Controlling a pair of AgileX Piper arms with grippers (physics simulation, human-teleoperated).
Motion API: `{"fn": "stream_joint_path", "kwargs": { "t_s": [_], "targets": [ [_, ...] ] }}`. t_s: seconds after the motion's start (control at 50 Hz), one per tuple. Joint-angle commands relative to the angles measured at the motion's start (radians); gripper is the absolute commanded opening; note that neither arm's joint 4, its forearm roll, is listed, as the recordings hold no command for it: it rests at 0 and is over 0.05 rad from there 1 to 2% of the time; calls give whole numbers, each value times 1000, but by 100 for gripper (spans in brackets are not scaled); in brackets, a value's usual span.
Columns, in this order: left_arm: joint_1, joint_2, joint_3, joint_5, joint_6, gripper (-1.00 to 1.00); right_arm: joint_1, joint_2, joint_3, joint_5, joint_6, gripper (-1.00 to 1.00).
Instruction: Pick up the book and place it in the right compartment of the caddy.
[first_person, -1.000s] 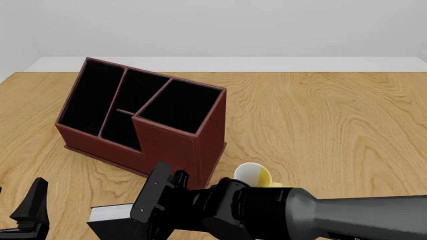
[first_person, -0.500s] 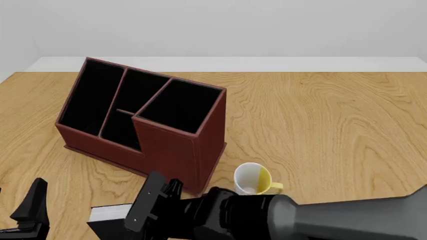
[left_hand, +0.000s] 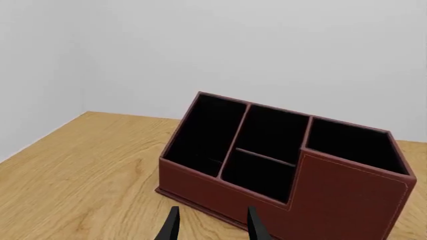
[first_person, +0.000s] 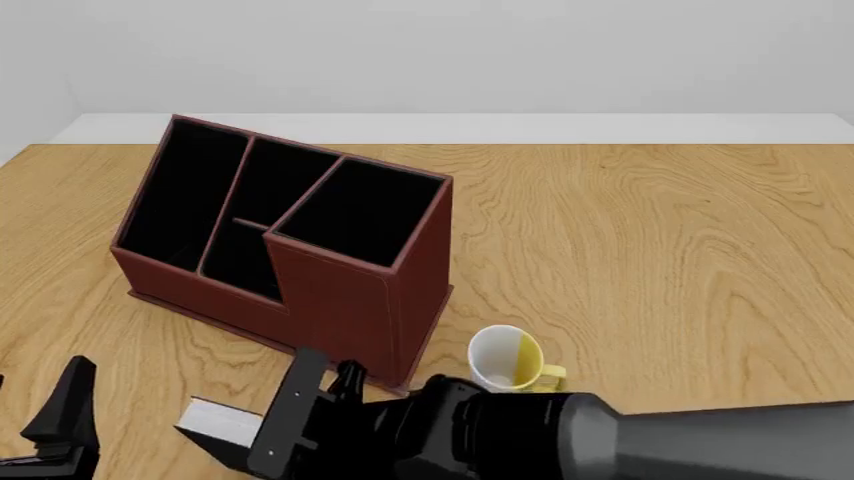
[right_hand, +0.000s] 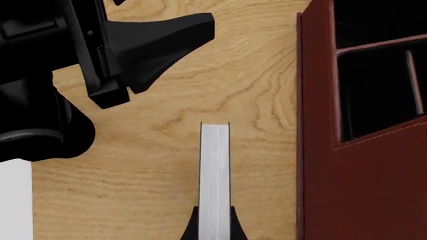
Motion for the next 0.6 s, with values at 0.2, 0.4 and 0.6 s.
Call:
{"fn": "stream_joint_path", "kwargs": {
  "t_s": [0.2,0.4,0.6],
  "targets": [
    [-12,0,-7,3,0,100,11,-88,36,37,5,-100],
    [-22,0,-25,19,0,100,17,-177,71,77,6,-100],
    [-35,0,-21,27,5,100,5,-279,82,140,10,-100]
  ]
}}
